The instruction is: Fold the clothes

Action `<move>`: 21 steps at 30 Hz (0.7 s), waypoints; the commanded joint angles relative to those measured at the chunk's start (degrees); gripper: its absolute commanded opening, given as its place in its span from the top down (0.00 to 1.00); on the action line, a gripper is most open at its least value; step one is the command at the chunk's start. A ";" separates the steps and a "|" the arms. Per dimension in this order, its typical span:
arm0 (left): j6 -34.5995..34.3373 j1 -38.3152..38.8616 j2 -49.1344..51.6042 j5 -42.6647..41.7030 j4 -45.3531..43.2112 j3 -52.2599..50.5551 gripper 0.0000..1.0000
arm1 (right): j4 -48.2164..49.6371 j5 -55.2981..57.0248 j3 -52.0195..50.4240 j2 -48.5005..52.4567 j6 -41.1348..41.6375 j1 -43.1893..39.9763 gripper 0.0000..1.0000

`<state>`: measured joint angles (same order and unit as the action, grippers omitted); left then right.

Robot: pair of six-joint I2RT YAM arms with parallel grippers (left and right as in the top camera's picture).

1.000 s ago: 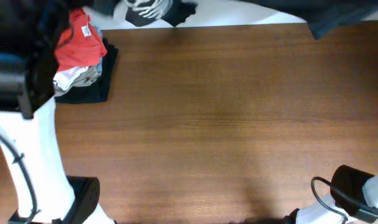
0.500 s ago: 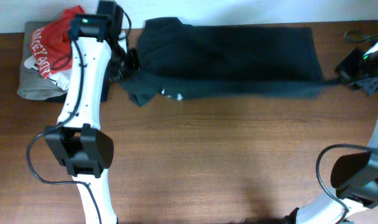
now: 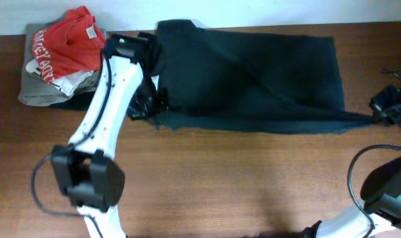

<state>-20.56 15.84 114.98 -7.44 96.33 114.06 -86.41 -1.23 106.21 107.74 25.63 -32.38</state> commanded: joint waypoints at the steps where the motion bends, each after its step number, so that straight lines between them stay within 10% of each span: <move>1: -4.11 0.70 -11.61 3.91 0.28 -7.76 0.99 | -0.33 1.88 -0.11 -2.38 0.72 -0.50 0.96; 21: -8.61 5.01 -23.74 -0.20 -8.76 -40.19 0.99 | -9.01 11.39 -3.41 -7.37 3.87 -3.58 0.96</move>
<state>-27.14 20.78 92.77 -8.16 87.94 74.13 -95.81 4.71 105.82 102.56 28.10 -35.86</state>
